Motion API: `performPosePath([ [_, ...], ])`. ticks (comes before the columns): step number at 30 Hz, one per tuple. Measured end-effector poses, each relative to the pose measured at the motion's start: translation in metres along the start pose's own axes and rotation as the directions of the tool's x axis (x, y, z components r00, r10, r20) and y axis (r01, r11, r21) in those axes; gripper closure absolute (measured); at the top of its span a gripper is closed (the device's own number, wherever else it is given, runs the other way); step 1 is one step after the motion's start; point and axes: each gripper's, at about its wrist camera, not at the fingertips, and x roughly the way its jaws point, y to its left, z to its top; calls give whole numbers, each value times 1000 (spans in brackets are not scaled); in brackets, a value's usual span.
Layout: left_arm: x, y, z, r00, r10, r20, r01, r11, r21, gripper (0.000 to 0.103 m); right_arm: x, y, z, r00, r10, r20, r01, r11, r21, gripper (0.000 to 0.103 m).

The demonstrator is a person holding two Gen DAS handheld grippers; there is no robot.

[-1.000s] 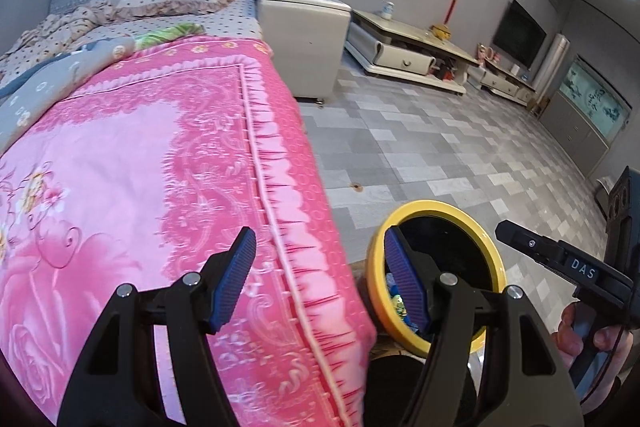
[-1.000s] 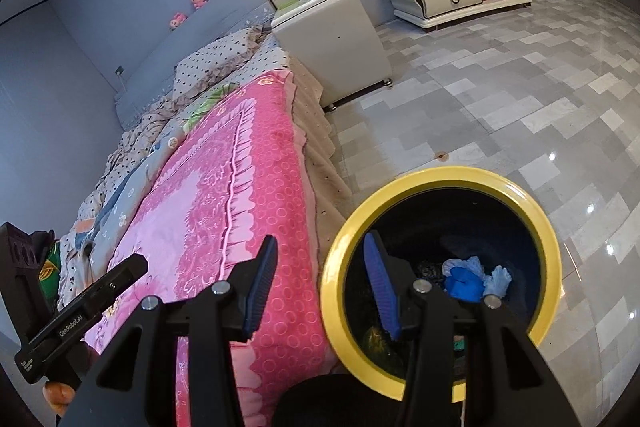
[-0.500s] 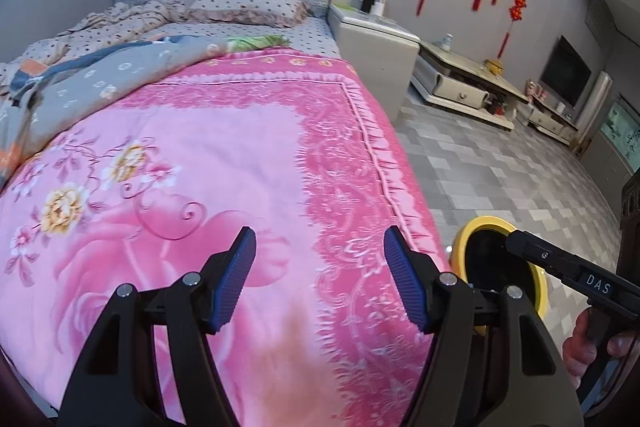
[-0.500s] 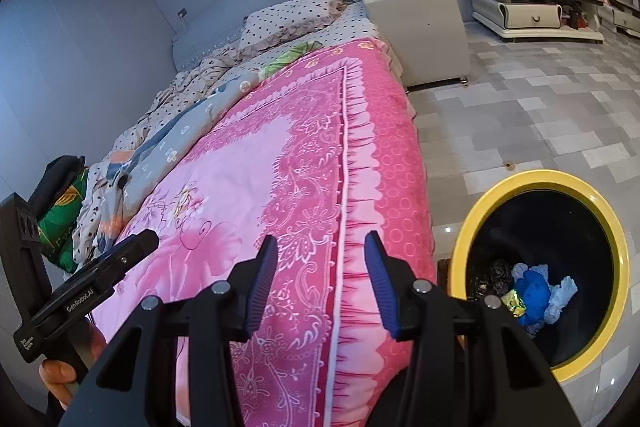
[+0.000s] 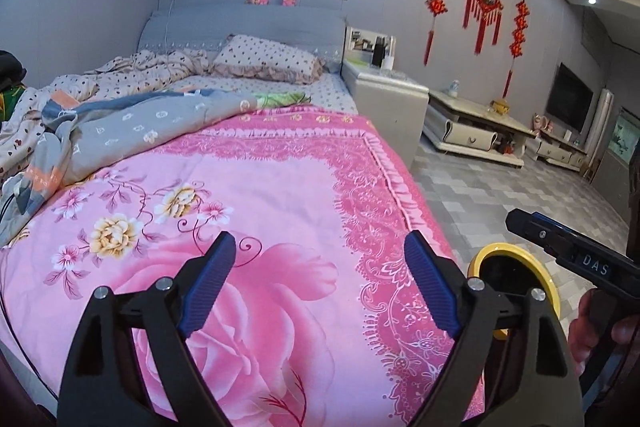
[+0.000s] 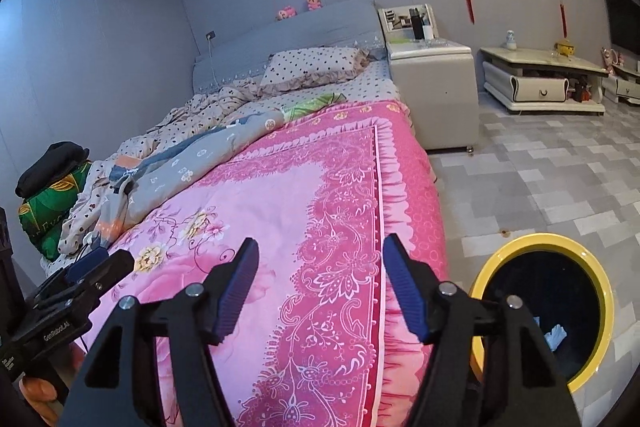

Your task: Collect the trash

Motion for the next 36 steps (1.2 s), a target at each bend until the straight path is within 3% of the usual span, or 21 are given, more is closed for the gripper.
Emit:
performPosePath([
  [4,-21,-2,4,997,9,74,-10,1000,18,12,-17,7,4,996,-43,77,46,999,-30,26],
  [11,-53,-4,5,986,6,169,-8,1000,12,8,-41,11,3,979,-94,183,100,995,-26,8],
  [21,-87,3,3,970,0,244,9,999,-33,8,-67,20,-8,947,-112,302,121,993,-11,8],
  [29,-111,-4,3,954,2,298,2,1000,-13,8,-71,26,-9,954,-101,284,110,994,-15,8],
  [36,-115,-6,3,953,-6,301,9,1000,-8,8,-72,26,-12,956,-95,278,103,995,-16,8],
])
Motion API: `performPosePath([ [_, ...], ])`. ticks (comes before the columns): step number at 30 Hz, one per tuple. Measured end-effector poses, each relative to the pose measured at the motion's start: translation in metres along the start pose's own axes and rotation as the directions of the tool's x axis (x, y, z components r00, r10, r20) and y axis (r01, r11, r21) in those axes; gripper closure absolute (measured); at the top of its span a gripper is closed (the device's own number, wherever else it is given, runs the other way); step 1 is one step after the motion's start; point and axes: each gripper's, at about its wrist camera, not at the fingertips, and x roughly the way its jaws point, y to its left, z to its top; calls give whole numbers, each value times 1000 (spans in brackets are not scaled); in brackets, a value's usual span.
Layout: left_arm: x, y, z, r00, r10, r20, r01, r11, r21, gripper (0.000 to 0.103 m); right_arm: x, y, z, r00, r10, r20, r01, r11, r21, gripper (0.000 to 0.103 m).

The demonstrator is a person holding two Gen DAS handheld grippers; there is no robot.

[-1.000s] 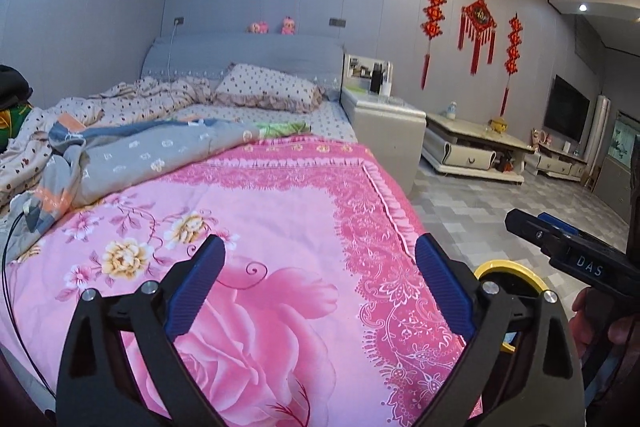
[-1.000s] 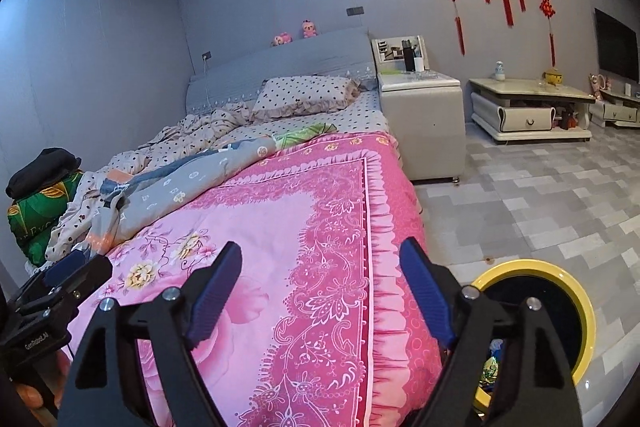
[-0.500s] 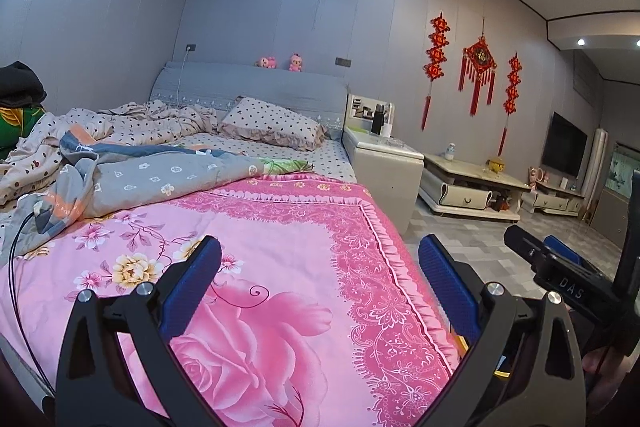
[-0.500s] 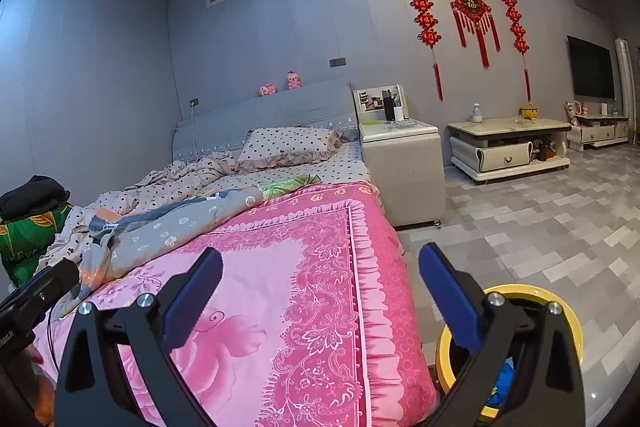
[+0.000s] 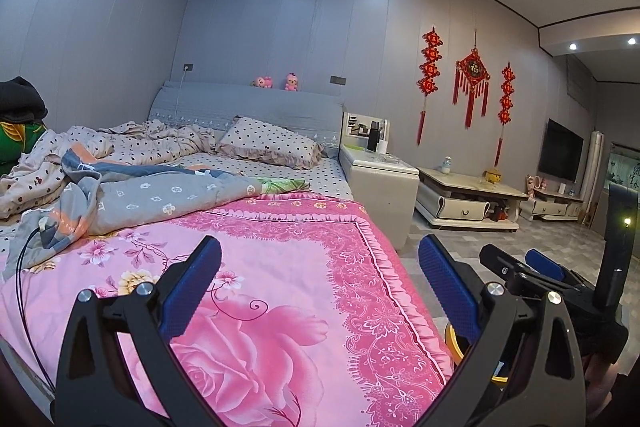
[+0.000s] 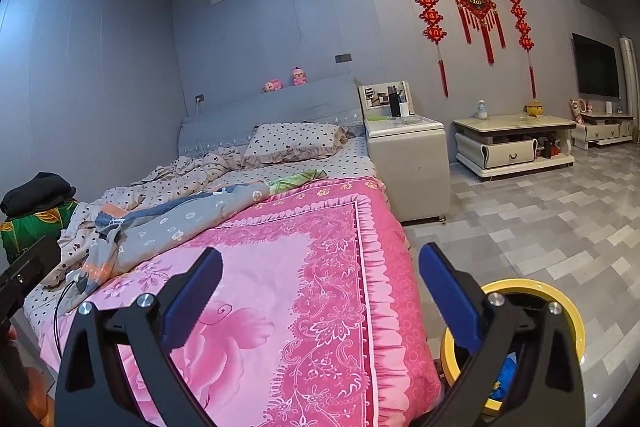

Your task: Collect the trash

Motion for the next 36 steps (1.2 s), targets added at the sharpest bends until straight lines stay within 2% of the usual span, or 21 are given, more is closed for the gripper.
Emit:
performPosePath([
  [36,8,10,-4,999,-19,-32,18,999,-40,8,2,-5,-3,1000,-14,-24,15,1000,19,8],
])
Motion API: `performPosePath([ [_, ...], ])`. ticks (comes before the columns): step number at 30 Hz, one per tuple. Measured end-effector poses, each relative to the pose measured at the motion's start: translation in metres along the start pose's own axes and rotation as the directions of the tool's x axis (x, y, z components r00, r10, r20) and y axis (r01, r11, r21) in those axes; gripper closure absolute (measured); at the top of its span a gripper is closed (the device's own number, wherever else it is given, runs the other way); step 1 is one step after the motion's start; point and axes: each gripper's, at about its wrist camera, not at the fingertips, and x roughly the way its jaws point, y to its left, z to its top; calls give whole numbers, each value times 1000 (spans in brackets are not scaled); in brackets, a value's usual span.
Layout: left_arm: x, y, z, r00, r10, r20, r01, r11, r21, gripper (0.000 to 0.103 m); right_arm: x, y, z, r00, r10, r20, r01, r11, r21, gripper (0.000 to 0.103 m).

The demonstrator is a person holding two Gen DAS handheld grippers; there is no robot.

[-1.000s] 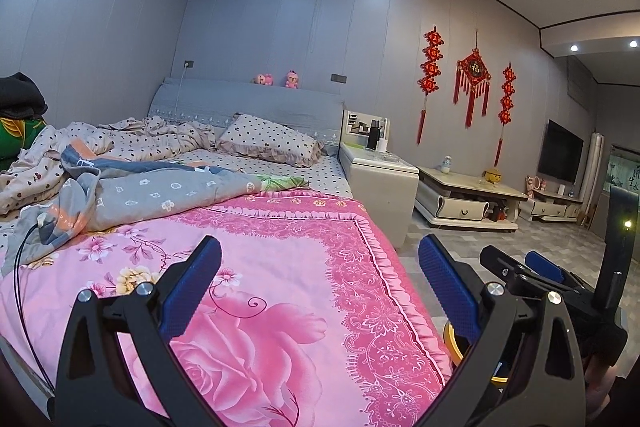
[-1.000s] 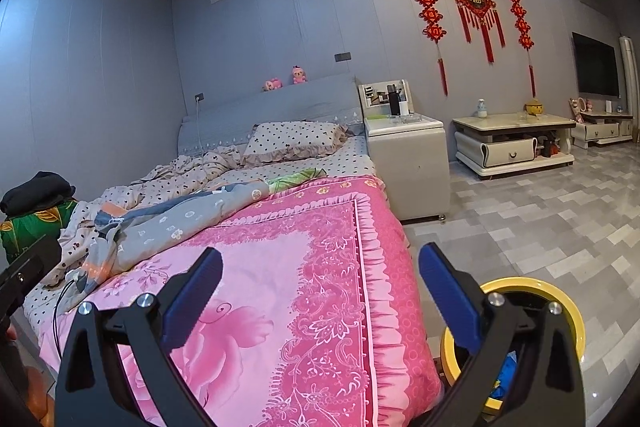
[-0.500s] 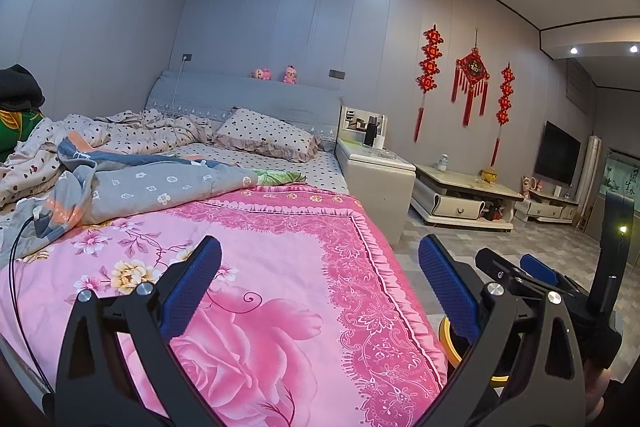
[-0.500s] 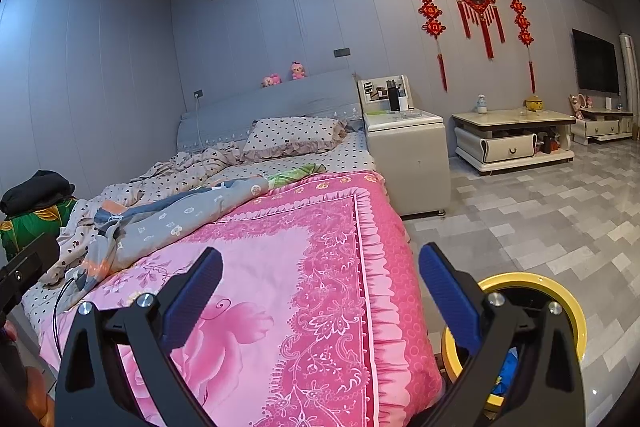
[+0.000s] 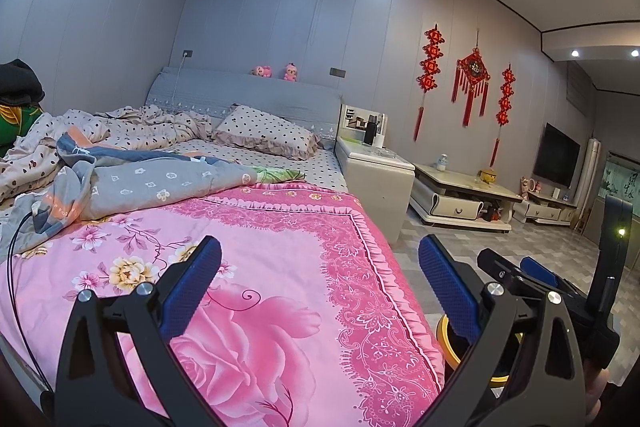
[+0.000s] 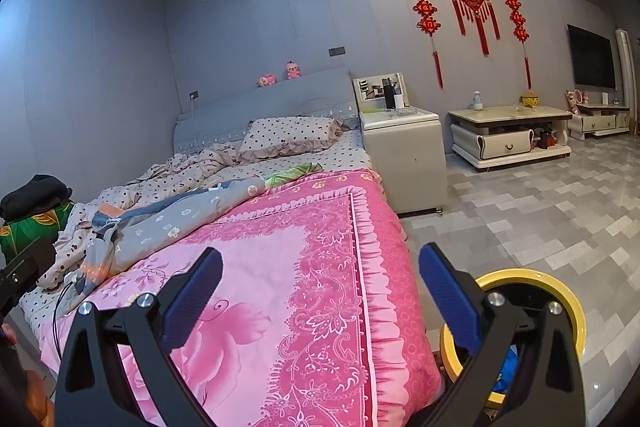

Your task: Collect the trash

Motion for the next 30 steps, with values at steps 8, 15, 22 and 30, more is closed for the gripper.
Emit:
performPosePath([
  [8,0,1,0,1000,-3,-1,3,1000,-1,8,2,1,-1,1000,-3,-6,3,1000,7,8],
  [15,1,0,-1,1000,-9,-2,9,1000,4,8,3,0,-2,1000,-3,-7,3,1000,9,8],
  [22,1,0,-2,1000,-9,-3,9,1000,3,8,4,-1,-2,1000,-4,-11,4,1000,15,8],
  [30,0,-4,-3,1000,-14,-5,14,1000,5,8,5,-1,-3,1000,-2,-15,3,1000,16,8],
])
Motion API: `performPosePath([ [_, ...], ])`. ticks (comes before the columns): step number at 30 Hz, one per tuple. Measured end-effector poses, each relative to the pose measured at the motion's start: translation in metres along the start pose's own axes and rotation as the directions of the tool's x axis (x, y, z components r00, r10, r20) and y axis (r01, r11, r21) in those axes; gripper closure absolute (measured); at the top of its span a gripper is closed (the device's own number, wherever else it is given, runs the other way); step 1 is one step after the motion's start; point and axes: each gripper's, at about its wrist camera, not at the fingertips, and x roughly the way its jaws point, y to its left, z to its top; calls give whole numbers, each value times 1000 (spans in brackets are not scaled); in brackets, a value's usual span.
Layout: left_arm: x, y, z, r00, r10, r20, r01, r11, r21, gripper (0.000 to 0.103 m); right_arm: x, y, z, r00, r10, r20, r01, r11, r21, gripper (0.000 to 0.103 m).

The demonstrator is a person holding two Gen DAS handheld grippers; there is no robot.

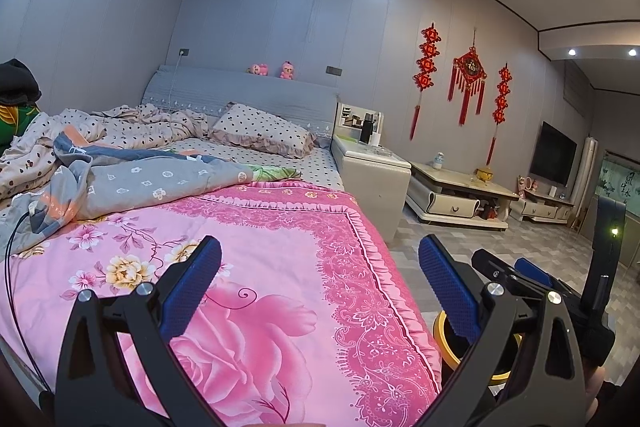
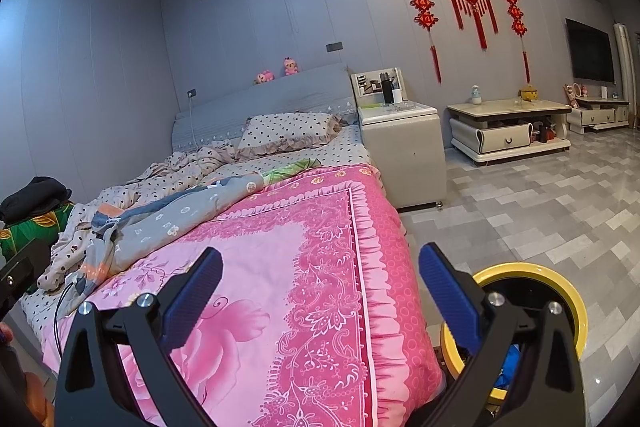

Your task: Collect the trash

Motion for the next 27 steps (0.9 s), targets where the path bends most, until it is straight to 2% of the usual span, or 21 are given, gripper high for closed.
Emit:
performPosePath([
  [27,2,2,0,1000,-9,-3,9,1000,1,8,4,-6,-6,1000,4,-20,-4,1000,11,8],
])
